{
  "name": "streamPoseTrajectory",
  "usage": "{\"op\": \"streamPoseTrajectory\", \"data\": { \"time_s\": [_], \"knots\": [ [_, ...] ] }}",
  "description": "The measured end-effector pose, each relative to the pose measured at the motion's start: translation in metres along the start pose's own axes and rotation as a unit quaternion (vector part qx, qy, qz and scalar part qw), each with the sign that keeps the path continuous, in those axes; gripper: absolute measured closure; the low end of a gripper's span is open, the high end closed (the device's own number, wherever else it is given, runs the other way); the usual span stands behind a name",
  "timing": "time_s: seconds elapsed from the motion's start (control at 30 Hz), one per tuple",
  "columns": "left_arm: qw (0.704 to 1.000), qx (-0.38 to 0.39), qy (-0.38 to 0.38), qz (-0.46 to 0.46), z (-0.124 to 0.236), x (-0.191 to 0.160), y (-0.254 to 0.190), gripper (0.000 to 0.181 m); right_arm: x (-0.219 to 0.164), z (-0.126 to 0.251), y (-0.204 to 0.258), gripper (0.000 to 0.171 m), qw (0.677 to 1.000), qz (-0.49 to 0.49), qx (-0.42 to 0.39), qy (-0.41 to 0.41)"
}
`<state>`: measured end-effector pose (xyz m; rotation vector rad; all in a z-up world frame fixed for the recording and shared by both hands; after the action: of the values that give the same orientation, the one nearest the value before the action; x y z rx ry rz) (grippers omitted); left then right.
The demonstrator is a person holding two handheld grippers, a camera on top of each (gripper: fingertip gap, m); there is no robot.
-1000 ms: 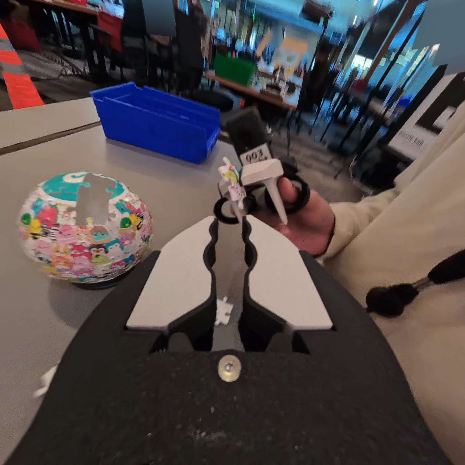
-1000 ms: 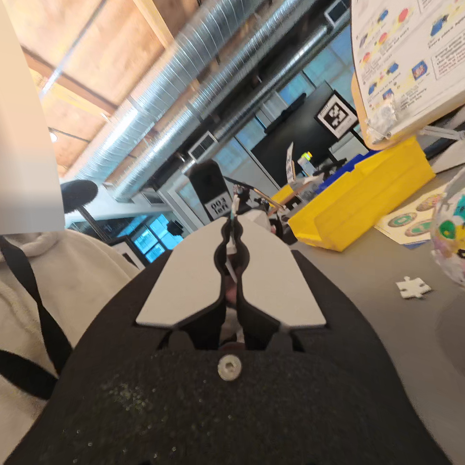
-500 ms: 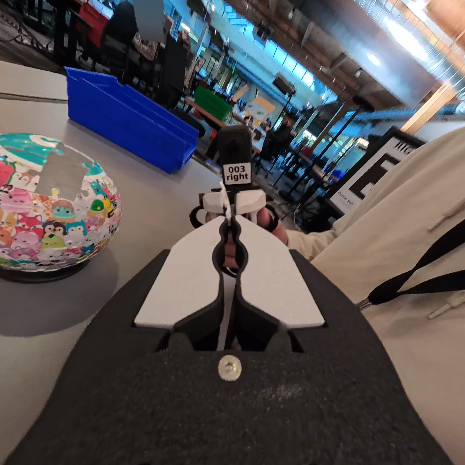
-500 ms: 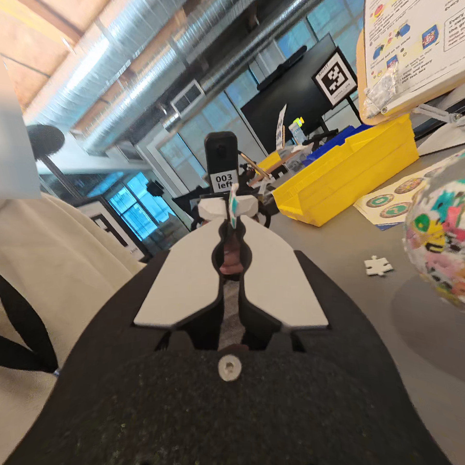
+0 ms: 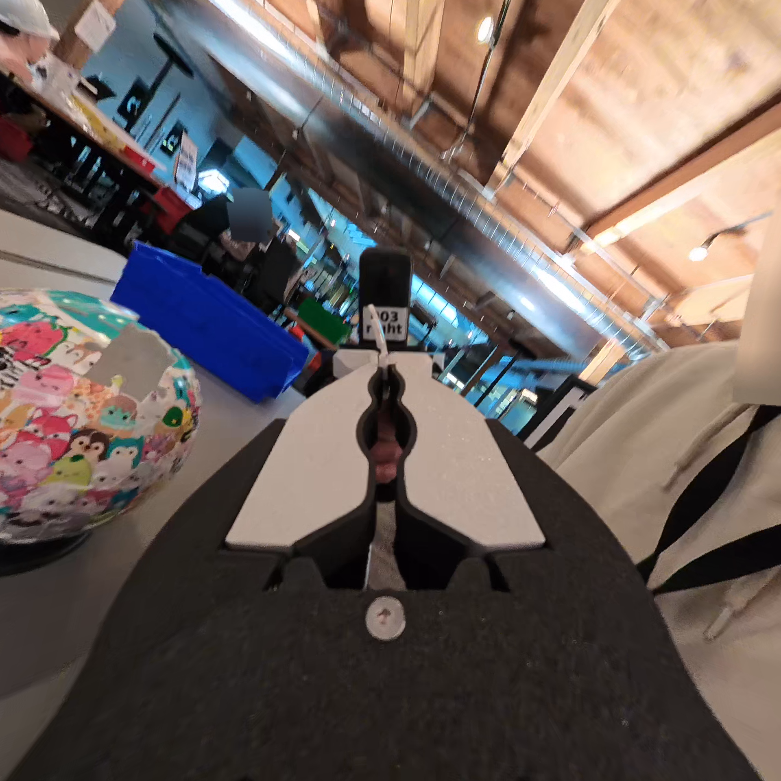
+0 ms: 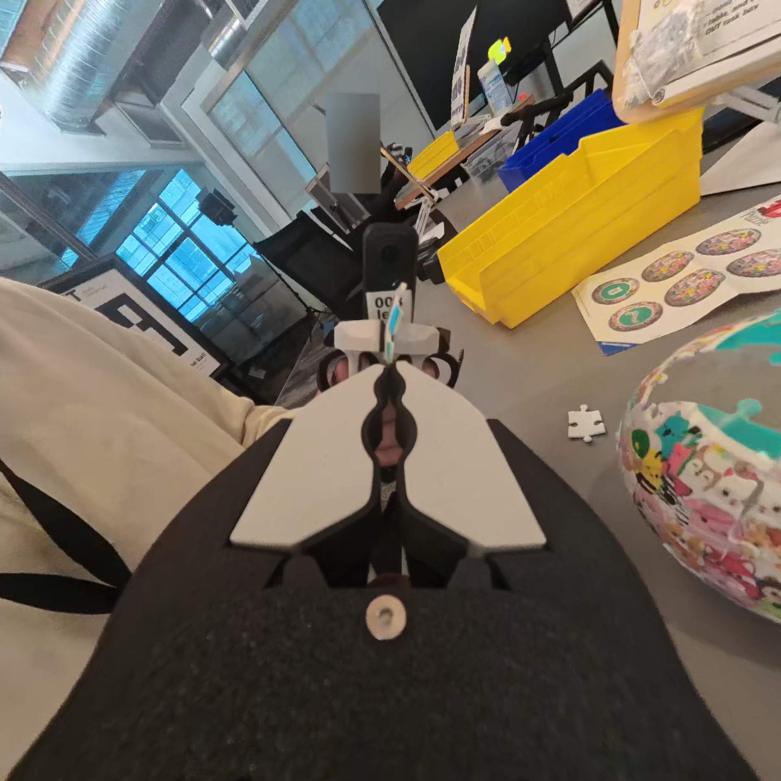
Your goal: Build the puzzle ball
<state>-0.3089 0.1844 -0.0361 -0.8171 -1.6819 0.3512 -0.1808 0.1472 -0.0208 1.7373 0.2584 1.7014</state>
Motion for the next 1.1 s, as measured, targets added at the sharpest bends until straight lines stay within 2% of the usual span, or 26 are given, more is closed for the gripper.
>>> {"op": "streamPoseTrajectory", "data": {
  "time_s": [0.13, 0.27, 0.33, 0.4, 0.7, 0.9, 1.1],
  "knots": [
    [0.999, -0.022, -0.042, 0.025, -0.001, 0.0, 0.006, 0.18, 0.002, -0.002, -0.003, 0.169, 0.999, -0.033, 0.015, -0.028],
    [0.998, -0.027, -0.051, 0.024, -0.002, -0.003, 0.008, 0.18, -0.001, -0.002, -0.009, 0.156, 0.995, -0.062, 0.015, -0.071],
    [0.998, -0.026, -0.051, 0.033, -0.003, -0.005, 0.01, 0.18, -0.005, -0.002, -0.008, 0.17, 0.995, -0.065, 0.026, -0.072],
    [0.998, -0.023, -0.054, 0.033, -0.004, -0.007, 0.012, 0.18, -0.007, -0.002, -0.009, 0.17, 0.995, -0.067, 0.015, -0.076],
    [0.998, -0.024, -0.05, 0.035, -0.002, -0.005, 0.015, 0.18, 0.01, -0.001, -0.012, 0.171, 0.999, -0.025, -0.01, 0.018],
    [0.996, -0.043, -0.064, 0.041, 0.002, -0.005, 0.014, 0.18, 0.012, -0.009, -0.012, 0.165, 0.998, -0.055, 0.034, -0.005],
    [0.998, -0.018, -0.056, 0.036, 0.002, -0.009, 0.019, 0.177, 0.011, -0.007, -0.016, 0.17, 0.997, -0.07, 0.014, 0.006]
  ]
}}
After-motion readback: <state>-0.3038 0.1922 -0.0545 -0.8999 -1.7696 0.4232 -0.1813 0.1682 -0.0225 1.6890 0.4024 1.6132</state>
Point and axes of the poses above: each gripper's, where its closed fingertips meet, z back along the fingers, x out of its top, y = z × x across the jaws, the point moved 7 cm from there along z, back along the fingers, and after that the axes turned 6 degrees about y, right-handed, at the moved point
